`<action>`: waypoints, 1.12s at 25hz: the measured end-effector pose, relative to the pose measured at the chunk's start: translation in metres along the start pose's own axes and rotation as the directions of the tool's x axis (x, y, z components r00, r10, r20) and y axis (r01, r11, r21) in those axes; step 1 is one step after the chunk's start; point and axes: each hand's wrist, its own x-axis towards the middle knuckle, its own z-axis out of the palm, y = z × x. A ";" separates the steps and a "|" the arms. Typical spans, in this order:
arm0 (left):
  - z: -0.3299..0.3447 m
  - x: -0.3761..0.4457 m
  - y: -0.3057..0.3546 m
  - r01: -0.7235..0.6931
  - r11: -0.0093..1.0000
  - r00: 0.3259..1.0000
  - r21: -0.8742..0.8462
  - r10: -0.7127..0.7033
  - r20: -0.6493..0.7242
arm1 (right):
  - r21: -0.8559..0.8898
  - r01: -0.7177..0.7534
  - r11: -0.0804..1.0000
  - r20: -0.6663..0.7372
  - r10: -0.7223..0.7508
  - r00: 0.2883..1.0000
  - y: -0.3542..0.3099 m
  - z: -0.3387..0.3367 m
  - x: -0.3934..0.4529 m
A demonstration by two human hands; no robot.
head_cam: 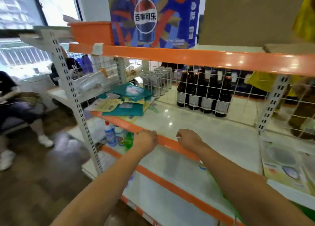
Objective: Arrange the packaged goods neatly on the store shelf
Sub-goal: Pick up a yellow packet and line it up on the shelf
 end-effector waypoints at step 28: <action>0.040 0.095 -0.290 0.441 0.892 0.897 -0.098 -0.434 0.085 | -0.043 0.358 0.933 -0.008 -0.359 0.933 -0.253 0.053 0.294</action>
